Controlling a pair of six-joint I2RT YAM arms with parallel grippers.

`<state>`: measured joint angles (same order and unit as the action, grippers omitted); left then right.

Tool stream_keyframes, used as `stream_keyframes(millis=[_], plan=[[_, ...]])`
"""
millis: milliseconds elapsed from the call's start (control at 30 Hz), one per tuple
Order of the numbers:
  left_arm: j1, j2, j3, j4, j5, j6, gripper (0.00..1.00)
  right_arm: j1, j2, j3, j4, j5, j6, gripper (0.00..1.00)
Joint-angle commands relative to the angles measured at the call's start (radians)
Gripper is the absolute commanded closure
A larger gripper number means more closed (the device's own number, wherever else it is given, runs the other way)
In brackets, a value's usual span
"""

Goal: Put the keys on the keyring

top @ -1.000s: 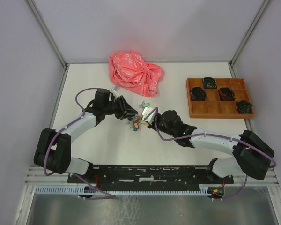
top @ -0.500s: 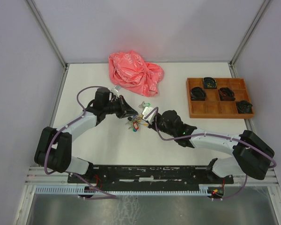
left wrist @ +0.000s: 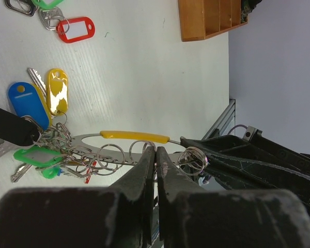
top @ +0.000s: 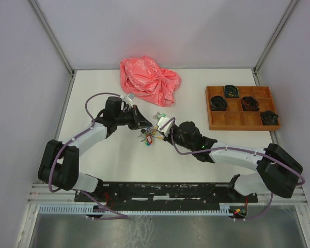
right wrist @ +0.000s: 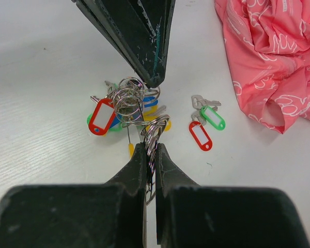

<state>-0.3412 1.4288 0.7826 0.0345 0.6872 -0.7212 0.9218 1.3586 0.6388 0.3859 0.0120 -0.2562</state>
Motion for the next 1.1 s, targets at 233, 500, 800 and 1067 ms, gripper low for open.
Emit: stream_keyframes(millis=[233, 500, 800, 1067], plan=[[-0.025, 0.011, 0.077, -0.077, -0.022, 0.098, 0.79, 0.001, -0.023, 0.013, 0.068, -0.007, 0.008, 0.99], [-0.029, 0.028, 0.086, -0.098, -0.026, 0.112, 0.83, 0.002, -0.021, 0.016, 0.062, -0.008, -0.001, 0.99], [-0.031, 0.009, 0.118, -0.098, -0.037, 0.176, 0.97, 0.001, -0.048, -0.013, 0.055, 0.029, 0.010, 0.98], [-0.101, -0.048, 0.177, -0.117, -0.162, 0.464, 0.97, -0.004, -0.208, -0.078, -0.031, 0.033, 0.072, 0.61]])
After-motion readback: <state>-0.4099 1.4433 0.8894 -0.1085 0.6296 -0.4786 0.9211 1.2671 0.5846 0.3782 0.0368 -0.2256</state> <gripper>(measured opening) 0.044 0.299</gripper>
